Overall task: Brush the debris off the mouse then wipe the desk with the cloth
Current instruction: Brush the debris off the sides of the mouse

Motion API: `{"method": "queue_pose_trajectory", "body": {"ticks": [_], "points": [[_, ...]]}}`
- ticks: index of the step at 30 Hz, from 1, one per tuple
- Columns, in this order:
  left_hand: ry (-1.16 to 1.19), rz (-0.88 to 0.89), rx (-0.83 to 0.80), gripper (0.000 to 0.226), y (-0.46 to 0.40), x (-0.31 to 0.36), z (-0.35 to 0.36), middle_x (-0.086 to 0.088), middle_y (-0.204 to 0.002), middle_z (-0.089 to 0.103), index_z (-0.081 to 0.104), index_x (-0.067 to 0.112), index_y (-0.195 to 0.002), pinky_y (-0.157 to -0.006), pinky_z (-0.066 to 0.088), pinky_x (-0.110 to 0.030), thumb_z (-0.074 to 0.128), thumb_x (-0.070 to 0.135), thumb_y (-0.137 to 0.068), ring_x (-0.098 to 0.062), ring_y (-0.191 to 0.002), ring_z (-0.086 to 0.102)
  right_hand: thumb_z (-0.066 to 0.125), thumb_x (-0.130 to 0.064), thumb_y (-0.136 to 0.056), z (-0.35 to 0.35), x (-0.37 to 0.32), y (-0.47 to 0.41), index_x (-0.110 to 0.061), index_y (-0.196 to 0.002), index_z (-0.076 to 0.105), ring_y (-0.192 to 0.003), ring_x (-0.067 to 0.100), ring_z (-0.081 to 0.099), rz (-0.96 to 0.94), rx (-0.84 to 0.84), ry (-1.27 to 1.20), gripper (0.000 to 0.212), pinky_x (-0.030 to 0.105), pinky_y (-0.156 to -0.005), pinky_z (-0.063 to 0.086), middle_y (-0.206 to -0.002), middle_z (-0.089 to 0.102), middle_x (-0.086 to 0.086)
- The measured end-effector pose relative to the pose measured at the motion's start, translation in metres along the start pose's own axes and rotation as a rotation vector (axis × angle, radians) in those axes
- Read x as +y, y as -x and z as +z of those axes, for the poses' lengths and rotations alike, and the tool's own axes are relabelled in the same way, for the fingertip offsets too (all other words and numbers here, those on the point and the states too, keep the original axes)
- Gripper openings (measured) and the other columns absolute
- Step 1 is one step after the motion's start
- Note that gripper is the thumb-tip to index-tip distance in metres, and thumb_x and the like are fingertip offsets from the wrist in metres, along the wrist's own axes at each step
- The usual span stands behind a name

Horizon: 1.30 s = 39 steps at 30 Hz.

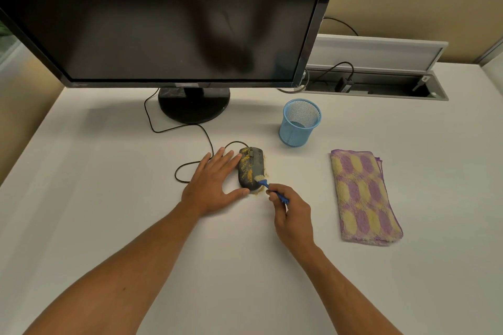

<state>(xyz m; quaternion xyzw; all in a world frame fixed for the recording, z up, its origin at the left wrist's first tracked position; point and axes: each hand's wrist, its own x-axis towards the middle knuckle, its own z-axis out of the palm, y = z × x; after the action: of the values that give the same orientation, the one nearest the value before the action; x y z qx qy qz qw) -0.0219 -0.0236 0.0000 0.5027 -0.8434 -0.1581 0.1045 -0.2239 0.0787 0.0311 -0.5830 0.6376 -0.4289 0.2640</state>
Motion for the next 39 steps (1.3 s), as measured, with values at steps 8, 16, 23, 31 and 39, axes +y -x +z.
{"method": "queue_pose_trajectory", "body": {"ticks": [8,16,23,31,39], "points": [[-0.005,-0.002,0.006,0.090,0.000,0.000,0.000,0.007,-0.161,0.017,0.015,0.031,-0.154,-0.123,0.005,-0.040,0.041,0.080,-0.083,-0.007,-0.149,-0.002,0.055,-0.017,-0.095,-0.005,0.006,0.010,-0.015,-0.108,0.066,-0.093,0.005,0.063,0.033,0.004,-0.027,0.017,0.006,-0.082,0.042,-0.103,0.070,-0.007],[0.000,-0.008,-0.009,0.091,0.000,0.000,0.000,0.008,-0.162,0.015,0.013,0.032,-0.154,-0.123,0.004,-0.040,0.040,0.081,-0.082,-0.006,-0.149,-0.005,0.055,-0.013,-0.096,0.001,-0.011,-0.052,-0.024,-0.103,0.058,-0.085,0.018,0.068,0.133,0.074,-0.140,0.014,0.034,-0.077,0.056,-0.095,0.070,-0.001],[0.008,-0.010,-0.018,0.091,0.000,0.001,-0.001,0.008,-0.162,0.015,0.012,0.033,-0.154,-0.123,0.004,-0.041,0.039,0.082,-0.082,-0.006,-0.149,-0.006,0.054,-0.016,-0.097,0.014,-0.013,-0.101,-0.019,-0.097,0.057,-0.083,0.020,0.068,0.224,0.079,-0.166,0.005,0.045,-0.072,0.057,-0.092,0.068,0.004],[0.010,-0.014,-0.003,0.090,-0.001,0.001,-0.001,0.008,-0.161,0.017,0.015,0.032,-0.154,-0.123,0.003,-0.039,0.041,0.080,-0.082,-0.004,-0.149,-0.005,0.052,-0.016,-0.099,0.010,-0.006,-0.108,-0.014,-0.097,0.056,-0.088,0.018,0.069,0.322,-0.033,-0.159,0.005,0.036,-0.071,0.059,-0.097,0.069,0.007],[0.004,-0.005,-0.013,0.090,0.000,0.001,-0.002,0.008,-0.162,0.016,0.014,0.032,-0.154,-0.123,0.003,-0.040,0.038,0.081,-0.082,-0.005,-0.149,-0.005,0.051,-0.019,-0.099,-0.005,-0.005,-0.081,-0.015,-0.097,0.057,-0.079,0.014,0.070,0.411,0.030,-0.244,0.008,0.028,-0.065,0.058,-0.090,0.071,0.001]]}}
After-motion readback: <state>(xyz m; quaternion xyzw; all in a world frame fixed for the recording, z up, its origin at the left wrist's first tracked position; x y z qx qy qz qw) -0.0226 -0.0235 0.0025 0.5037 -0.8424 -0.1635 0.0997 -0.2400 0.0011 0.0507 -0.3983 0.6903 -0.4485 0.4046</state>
